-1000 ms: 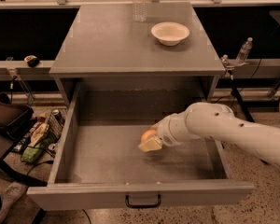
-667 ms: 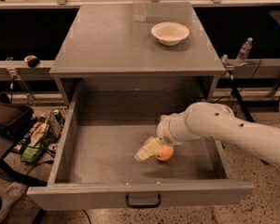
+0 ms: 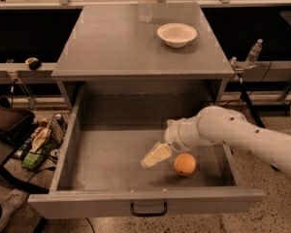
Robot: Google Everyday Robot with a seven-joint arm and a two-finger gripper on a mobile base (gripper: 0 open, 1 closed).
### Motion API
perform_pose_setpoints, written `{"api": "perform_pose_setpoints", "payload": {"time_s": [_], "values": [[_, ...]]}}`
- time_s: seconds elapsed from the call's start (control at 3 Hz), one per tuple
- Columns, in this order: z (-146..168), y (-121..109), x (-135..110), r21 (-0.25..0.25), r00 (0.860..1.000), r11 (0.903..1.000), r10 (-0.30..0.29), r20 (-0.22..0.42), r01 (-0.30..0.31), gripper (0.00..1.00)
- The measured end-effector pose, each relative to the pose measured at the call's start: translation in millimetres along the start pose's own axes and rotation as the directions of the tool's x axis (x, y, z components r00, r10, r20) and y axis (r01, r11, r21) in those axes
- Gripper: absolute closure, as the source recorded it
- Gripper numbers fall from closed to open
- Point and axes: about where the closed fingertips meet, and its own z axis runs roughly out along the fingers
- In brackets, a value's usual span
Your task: Place orange into top drawer
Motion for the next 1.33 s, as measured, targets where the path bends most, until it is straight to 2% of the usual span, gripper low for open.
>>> {"api": "perform_pose_setpoints", "payload": {"time_s": [0.33,0.67,1.0,1.33], "values": [[-44,-5,-12,-0.047,0.996,0.9984,-0.027,0.090,0.031,0.00],[-117,-28,-22,-0.026,0.983,0.9896,-0.137,0.125,0.142,0.00],[-176,-27,-15,-0.042,0.965,0.9640,-0.263,0.002,0.263,0.00],[-224,-19,3,-0.053,0.933,0.9598,-0.280,-0.227,0.276,0.00]]}}
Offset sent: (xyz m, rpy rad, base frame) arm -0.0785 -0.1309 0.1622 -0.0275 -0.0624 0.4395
